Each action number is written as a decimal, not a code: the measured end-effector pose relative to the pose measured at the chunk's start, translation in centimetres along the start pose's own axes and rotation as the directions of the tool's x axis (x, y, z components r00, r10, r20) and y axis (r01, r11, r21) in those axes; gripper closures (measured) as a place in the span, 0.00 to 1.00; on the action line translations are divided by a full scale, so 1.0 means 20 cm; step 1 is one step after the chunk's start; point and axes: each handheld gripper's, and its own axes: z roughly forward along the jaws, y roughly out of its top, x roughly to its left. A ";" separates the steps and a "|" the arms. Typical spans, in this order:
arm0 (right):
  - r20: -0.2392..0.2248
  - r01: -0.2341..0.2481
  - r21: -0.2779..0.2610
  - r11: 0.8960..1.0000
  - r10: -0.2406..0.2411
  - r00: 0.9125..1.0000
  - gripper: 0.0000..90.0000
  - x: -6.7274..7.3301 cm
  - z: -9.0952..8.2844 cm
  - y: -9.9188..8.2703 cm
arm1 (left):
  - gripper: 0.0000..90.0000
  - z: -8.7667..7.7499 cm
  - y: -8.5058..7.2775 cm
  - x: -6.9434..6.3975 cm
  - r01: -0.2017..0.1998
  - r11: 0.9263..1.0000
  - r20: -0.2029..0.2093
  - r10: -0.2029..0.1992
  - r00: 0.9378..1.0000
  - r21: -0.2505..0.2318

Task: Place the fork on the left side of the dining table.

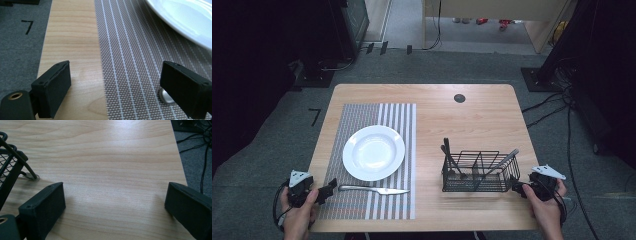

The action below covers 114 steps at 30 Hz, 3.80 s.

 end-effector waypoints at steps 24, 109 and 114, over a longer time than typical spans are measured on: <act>-0.008 0.007 0.001 1.000 -0.007 1.000 0.03 -0.01 0.00 0.00 | 0.11 -0.05 0.04 -0.05 0.018 0.998 0.042 -0.015 0.999 -0.068; -0.007 0.005 0.002 1.000 -0.005 1.000 0.03 0.00 0.00 0.00 | 0.15 -0.04 0.50 -1.16 -0.170 0.957 0.425 0.259 0.868 -0.235; -0.007 0.005 0.002 1.000 -0.005 1.000 0.03 0.00 0.00 0.00 | 0.15 -0.04 0.52 -1.22 -0.189 0.952 0.450 0.281 0.848 -0.240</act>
